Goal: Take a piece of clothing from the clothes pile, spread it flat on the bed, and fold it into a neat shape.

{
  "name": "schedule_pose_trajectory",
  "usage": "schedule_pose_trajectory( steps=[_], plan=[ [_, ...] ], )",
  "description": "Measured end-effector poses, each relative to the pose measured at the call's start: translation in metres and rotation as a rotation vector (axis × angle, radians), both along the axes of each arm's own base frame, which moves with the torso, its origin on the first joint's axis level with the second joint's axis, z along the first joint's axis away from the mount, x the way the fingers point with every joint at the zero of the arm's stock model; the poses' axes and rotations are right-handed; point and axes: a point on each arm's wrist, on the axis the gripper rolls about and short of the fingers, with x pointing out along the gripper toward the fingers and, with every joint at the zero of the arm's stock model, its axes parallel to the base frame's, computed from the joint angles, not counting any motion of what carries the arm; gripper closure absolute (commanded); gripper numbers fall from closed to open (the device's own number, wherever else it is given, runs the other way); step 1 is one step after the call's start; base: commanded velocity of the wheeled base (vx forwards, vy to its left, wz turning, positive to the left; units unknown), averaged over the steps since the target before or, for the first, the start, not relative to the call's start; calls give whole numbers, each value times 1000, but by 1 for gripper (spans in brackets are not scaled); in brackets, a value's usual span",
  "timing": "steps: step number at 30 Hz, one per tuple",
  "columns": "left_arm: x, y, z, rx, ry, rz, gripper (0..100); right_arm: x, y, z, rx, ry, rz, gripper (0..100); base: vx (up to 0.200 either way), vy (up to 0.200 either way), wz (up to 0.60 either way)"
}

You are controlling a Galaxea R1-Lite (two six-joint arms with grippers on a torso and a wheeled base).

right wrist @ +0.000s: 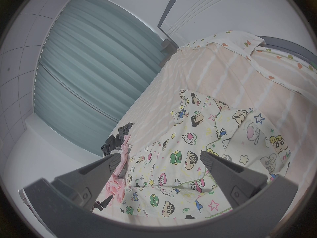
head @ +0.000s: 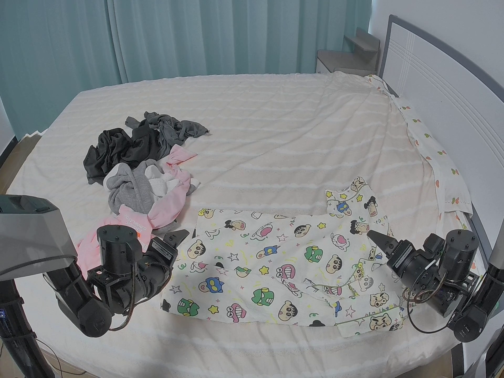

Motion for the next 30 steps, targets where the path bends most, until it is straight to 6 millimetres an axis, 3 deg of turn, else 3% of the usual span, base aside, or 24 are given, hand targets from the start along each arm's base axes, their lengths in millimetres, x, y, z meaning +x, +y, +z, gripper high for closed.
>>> schedule_pose_trajectory(
  steps=[9,17,22,25,30],
  plan=[
    [0,0,-1,5,0,-1,0,0,0,-1,0,2,0,0,0,-200,0],
    [0,-2,-1,24,-5,-12,0,0,0,-1,-1,2,0,0,0,0,0],
    [3,1,3,145,-61,-60,0,0,0,-1,-2,3,2,0,0,0,0],
    [11,7,8,267,-114,-94,0,0,1,-1,-2,4,5,0,0,0,0],
    [42,21,21,428,-162,-126,0,-1,1,-2,-3,8,9,0,0,0,0]
  ],
)
